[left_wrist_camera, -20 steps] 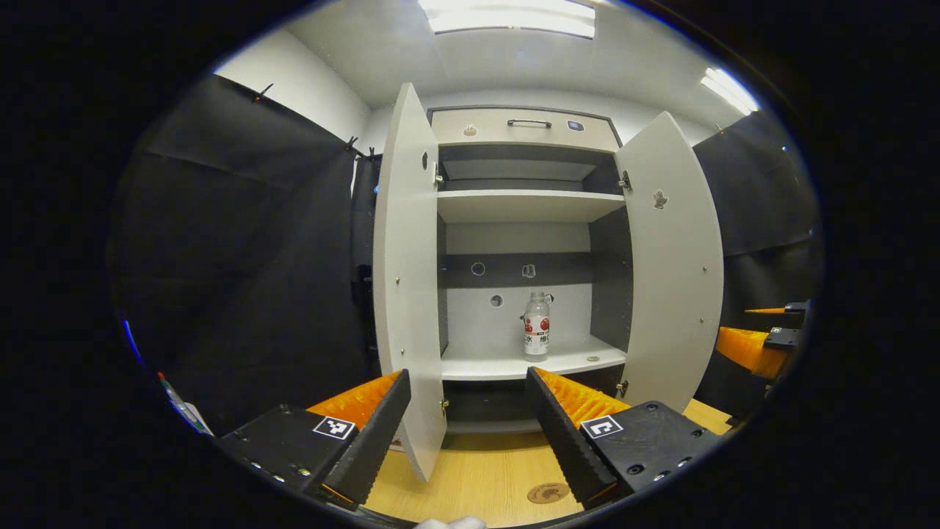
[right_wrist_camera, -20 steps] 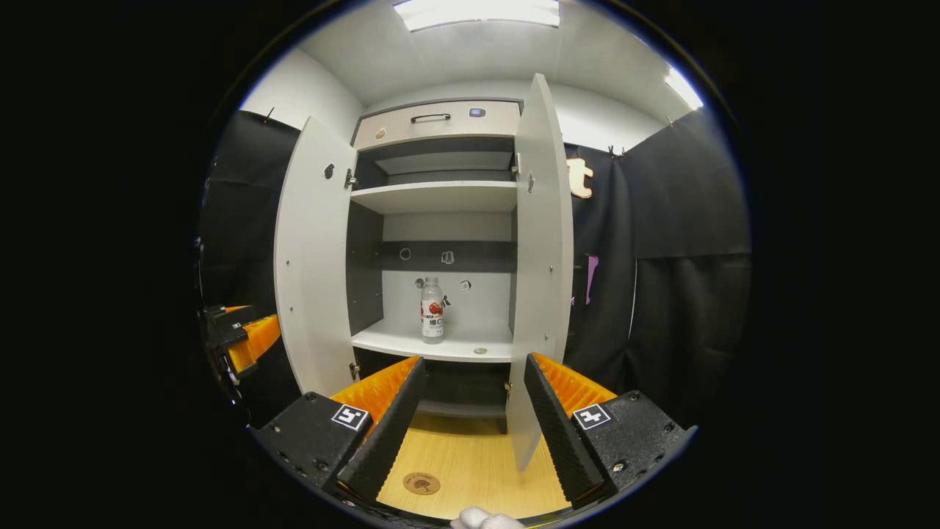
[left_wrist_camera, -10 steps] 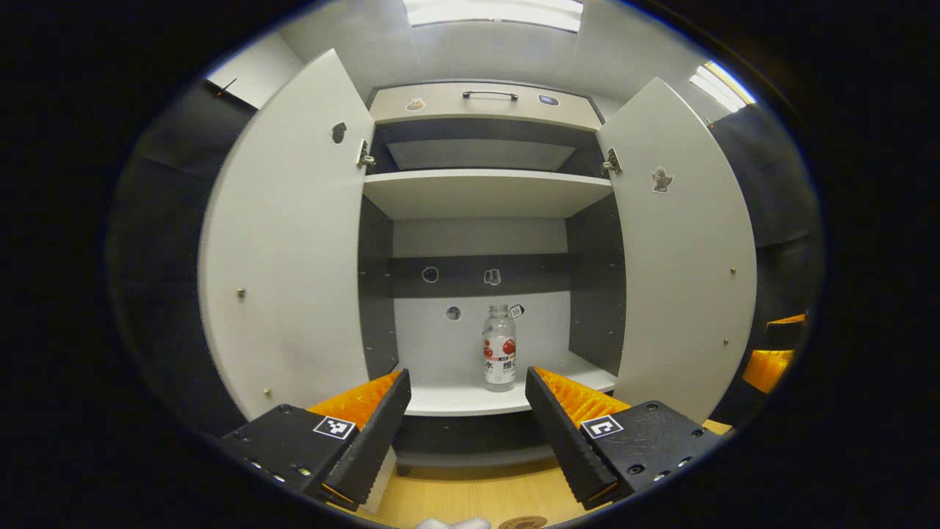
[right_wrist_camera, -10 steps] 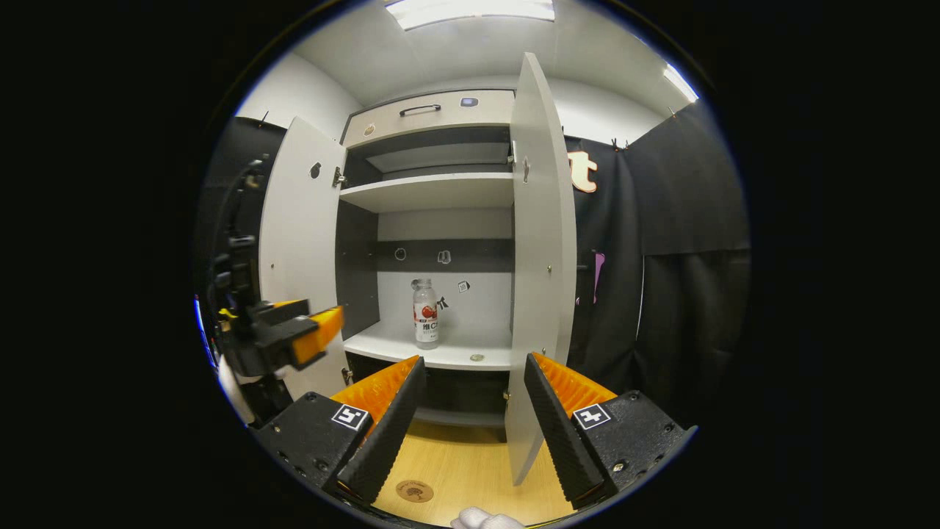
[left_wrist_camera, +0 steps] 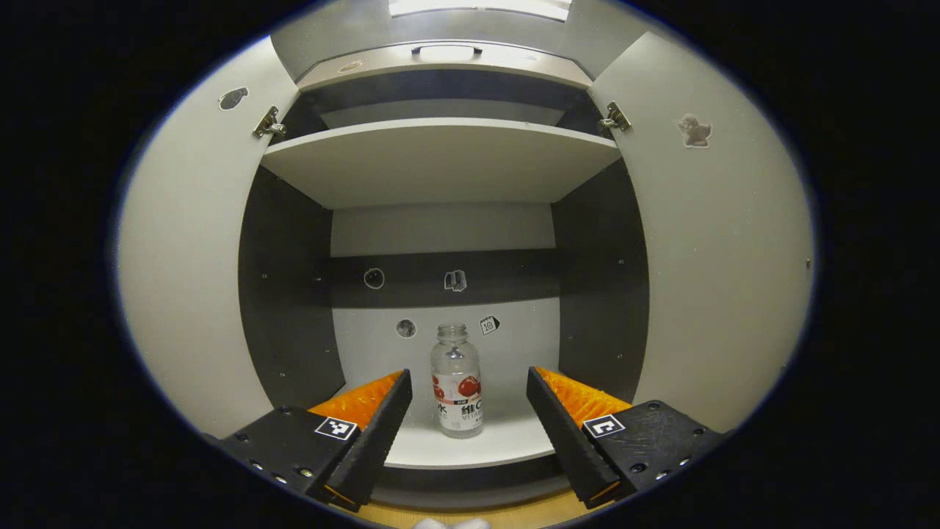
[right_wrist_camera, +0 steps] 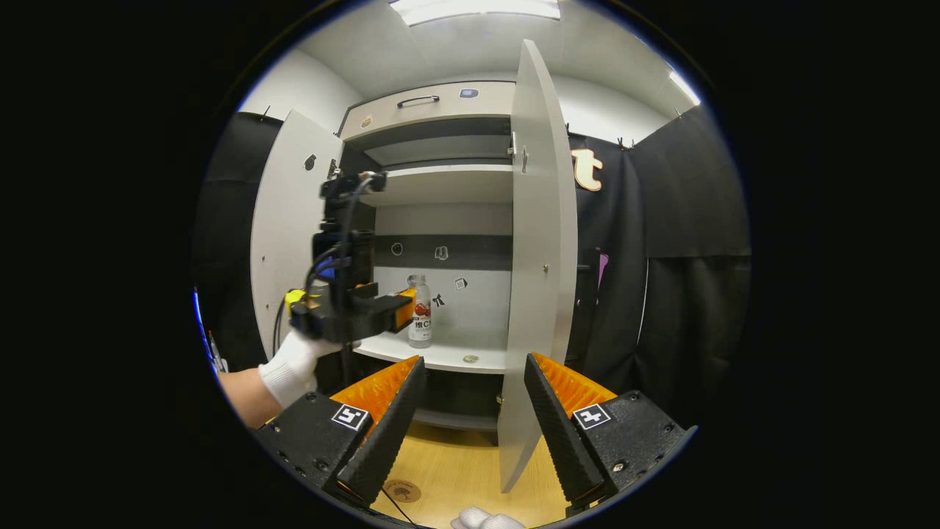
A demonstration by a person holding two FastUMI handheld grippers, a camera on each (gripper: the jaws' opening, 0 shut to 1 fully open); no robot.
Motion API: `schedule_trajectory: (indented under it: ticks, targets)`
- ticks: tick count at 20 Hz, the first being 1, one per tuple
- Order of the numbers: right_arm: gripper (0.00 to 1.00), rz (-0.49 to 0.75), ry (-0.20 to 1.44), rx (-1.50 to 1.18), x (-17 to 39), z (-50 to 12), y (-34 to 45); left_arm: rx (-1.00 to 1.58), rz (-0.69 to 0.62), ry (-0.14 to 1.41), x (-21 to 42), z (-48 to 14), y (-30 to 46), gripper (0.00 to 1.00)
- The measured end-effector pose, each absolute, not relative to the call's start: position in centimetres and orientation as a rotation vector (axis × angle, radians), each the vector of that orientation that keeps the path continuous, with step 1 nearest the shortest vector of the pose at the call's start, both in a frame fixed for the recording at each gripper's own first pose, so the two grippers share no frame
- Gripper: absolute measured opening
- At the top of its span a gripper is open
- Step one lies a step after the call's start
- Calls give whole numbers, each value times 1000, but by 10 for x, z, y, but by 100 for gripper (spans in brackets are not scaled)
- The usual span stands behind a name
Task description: Grasp the bottle in the cabinet with the left hand and place it on the coaster, then close the right door with the right hand and the left door with the left hand.
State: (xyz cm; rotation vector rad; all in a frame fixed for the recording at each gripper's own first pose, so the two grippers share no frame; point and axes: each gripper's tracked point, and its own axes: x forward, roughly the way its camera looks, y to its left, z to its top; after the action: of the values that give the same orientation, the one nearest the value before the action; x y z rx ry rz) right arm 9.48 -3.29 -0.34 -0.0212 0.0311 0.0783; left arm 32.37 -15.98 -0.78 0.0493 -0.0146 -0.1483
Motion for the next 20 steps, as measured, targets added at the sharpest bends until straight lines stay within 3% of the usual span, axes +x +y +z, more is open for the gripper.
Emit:
schedule_trajectory:
  ticks: [10,20]
  targets:
    - [83,103,31,-12,116,-5,-34,38,-86,62,423,-36,-164,96]
    - [83,140,37,-17,120,-6,-31,49,-29,94,464,-60,-160,93]
